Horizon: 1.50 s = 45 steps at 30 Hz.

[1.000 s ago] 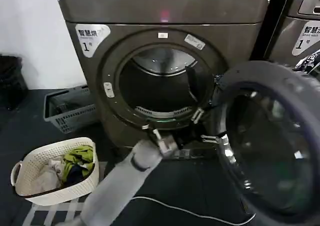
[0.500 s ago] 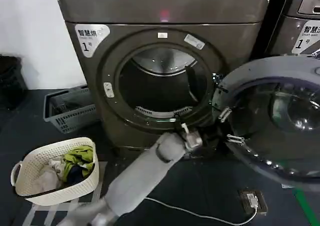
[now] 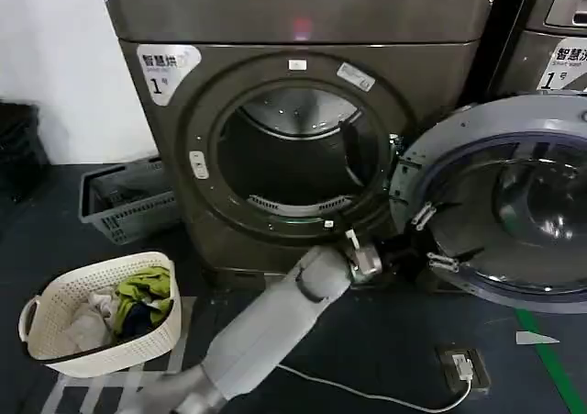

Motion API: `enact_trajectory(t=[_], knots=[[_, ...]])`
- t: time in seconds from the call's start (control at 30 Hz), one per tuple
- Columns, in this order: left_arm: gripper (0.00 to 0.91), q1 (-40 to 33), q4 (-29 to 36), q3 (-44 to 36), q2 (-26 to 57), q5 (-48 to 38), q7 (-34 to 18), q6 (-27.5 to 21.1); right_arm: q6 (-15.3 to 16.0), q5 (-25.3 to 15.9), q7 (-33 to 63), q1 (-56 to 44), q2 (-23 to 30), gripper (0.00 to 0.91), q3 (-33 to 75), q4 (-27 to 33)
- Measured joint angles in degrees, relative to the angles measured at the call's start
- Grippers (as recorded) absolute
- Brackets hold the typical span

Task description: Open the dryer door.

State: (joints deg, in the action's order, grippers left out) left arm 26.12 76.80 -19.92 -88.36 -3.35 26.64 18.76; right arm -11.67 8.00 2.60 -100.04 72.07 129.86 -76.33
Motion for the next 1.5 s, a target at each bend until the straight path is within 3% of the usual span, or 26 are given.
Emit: enact_trajectory(t=[0.37, 0.73, 1.0, 1.33, 1.5], knots=[[0.907, 6.25, 13.35, 1.8, 12.06, -0.65, -0.24, -1.12, -0.1, -0.01, -0.55, 0.08, -0.06, 0.907, -1.46, -0.53], [0.907, 9.37, 23.98, 6.0, 29.22, 3.18, -0.05, 2.89, -0.29, 0.04, -0.92, 0.7, -0.62, 0.907, -2.74, -0.45], [0.907, 11.2, 24.9, 11.94, 40.35, 11.56, 3.17, 10.7, -0.99, 0.16, -1.11, 0.81, -0.7, 0.907, -3.56, 0.11], [0.907, 13.14, 21.42, 22.85, 50.27, 27.06, 12.34, 27.91, -1.46, 0.13, -1.44, 1.54, -0.93, 0.907, -5.14, 0.35], [0.907, 12.47, 20.42, 25.93, 54.48, 33.13, 15.87, 28.53, -1.48, 0.09, -1.54, 1.76, -1.42, 0.907, -5.49, 0.86]])
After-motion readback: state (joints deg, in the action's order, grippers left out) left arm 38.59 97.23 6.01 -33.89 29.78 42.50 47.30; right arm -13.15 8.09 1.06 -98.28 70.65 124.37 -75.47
